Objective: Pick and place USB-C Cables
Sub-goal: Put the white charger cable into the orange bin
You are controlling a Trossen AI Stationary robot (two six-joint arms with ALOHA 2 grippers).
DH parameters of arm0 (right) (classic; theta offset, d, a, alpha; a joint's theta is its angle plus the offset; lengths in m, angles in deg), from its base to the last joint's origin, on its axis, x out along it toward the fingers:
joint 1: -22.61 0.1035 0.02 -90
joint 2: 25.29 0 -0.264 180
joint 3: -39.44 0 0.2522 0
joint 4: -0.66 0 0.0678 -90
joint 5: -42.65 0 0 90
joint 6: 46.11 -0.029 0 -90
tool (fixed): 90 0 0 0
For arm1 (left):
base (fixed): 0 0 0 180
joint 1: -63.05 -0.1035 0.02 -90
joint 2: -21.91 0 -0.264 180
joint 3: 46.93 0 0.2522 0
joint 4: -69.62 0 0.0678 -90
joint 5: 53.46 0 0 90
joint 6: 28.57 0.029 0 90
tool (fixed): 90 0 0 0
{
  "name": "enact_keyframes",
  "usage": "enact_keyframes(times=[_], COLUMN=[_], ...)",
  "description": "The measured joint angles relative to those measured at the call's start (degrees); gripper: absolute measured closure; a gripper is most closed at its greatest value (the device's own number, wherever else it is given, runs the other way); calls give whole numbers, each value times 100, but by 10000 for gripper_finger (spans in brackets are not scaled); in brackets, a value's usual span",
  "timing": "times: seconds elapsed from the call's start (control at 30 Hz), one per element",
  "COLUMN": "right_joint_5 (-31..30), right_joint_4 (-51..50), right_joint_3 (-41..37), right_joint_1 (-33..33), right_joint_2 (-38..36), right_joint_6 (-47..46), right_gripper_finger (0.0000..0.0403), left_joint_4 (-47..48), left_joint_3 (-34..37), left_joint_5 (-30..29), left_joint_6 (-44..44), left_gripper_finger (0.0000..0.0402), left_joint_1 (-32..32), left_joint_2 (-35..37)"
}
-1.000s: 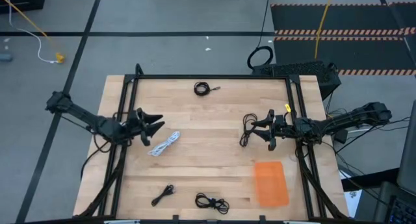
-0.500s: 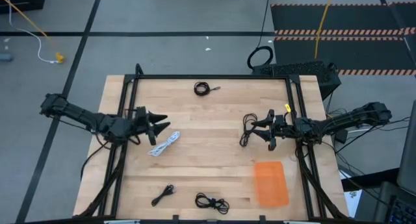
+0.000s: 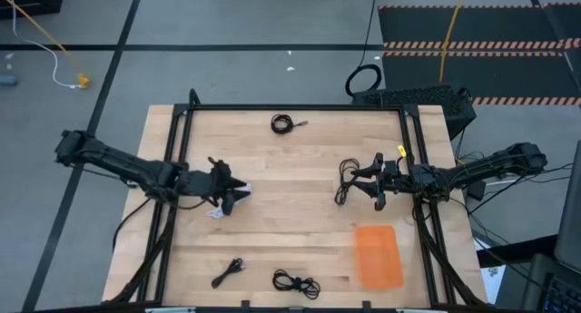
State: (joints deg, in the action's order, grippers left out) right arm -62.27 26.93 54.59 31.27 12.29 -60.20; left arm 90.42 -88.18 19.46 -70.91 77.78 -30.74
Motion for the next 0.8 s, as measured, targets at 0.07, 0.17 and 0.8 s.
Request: enact_keyframes(times=[0.07, 0.17, 0.8], right_joint_5=[1, 1, 1], right_joint_4=[0, 0, 0], right_joint_3=[1, 1, 1], right_joint_1=[2, 2, 2], right_joint_2=[-2, -2, -2], right_joint_6=[-1, 0, 0], right_gripper_finger=[250, 250, 250], left_joint_4=[27, 143, 2917], left_joint_3=[0, 0, -1198], left_joint_5=[175, 263, 682], left_joint_6=[-272, -609, -1419], left_gripper_finger=[204, 204, 160], left_joint_1=[36, 94, 390], left_joint_2=[-160, -450, -1567])
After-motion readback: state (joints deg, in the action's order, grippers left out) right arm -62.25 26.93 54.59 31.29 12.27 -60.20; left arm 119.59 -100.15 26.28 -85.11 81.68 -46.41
